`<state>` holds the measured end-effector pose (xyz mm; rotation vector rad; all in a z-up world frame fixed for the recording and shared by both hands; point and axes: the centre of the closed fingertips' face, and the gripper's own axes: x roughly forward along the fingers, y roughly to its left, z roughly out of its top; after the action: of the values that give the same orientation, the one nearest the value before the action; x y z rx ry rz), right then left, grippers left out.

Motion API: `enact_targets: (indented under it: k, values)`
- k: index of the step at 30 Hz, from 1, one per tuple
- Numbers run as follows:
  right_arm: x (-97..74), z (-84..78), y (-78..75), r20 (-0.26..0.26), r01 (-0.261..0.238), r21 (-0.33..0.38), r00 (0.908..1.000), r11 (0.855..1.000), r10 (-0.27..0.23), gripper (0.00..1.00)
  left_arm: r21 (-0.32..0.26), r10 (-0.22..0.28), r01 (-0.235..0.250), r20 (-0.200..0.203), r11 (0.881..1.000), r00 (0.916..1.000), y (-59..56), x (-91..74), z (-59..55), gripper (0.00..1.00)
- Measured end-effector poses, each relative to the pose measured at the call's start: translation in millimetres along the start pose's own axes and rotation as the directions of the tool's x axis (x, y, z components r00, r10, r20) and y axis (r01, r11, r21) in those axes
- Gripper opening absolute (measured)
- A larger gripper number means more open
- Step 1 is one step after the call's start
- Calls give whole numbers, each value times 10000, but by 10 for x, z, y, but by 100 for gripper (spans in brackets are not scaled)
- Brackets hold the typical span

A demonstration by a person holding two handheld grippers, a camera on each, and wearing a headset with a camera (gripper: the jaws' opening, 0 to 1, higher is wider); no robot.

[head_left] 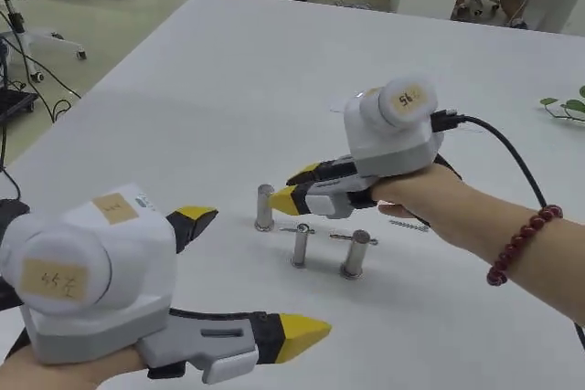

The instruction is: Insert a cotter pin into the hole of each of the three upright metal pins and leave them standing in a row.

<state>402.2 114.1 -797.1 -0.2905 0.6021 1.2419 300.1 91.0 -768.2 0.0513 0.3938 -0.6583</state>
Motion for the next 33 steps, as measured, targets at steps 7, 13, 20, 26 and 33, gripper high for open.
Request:
enact_targets:
  k: [7, 13, 20, 26, 33]
  values:
    - [164, -23, 16, -172, 27, 131, 9998, 9999, -25, 27, -198, 47, -50, -163, 9998, 9999, 40, -29, -75, 99]
    - [287, -40, -11, -321, 136, 88, 9994, 9999, -134, 23, -304, 43, -50, -235, 9995, 9997, 67, -41, -103, 97]
    - [342, -87, -94, -533, 344, -37, 9980, 9994, -346, 16, -327, 52, -61, -276, 9994, 9996, 85, -60, -124, 95]
    - [355, -83, -128, -761, 499, -678, 9956, 9964, -550, 14, -383, 185, -198, -325, 9991, 9993, 126, -74, -146, 95]
    - [396, -53, -51, -962, 618, -1064, 9927, 9924, -722, 13, -390, 270, -280, -261, 9988, 9993, 154, -95, -120, 95]
